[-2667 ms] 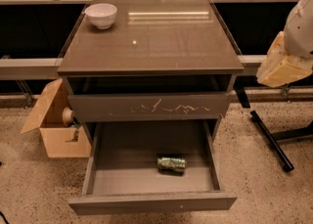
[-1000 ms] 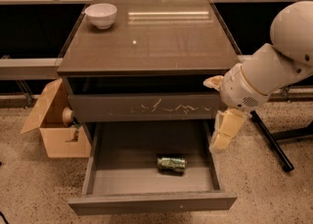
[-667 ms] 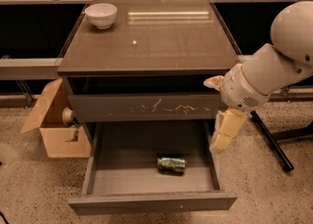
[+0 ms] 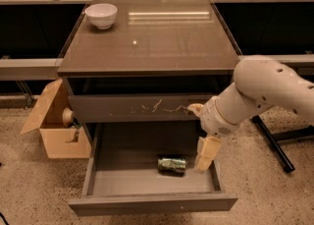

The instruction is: Pick green can from middle drawer and place on counter

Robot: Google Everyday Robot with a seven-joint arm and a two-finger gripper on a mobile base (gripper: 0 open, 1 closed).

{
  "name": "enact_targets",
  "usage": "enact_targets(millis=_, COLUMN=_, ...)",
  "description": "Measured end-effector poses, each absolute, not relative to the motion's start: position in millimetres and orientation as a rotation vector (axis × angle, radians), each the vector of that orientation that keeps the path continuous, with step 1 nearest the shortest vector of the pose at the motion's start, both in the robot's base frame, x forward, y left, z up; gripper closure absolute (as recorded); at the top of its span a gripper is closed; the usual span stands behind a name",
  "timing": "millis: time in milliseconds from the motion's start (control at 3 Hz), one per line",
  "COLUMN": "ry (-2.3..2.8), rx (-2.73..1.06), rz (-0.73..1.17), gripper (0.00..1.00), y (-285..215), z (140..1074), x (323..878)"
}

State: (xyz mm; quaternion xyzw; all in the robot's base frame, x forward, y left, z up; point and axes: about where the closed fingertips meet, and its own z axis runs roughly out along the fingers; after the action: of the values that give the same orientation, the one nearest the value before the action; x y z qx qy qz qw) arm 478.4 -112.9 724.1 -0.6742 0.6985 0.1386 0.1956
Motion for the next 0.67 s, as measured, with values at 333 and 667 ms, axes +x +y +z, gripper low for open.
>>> enact_targets(millis=333, ry=1.952, rx=-1.887, rz=0.434, gripper=0.0, y=-100.7, z=674.4, x=487.2)
enact_targets(millis=667, ry=1.953, rx=-1.881, rz=0.489, gripper=0.0, y=-91.0, z=629.7, x=491.6)
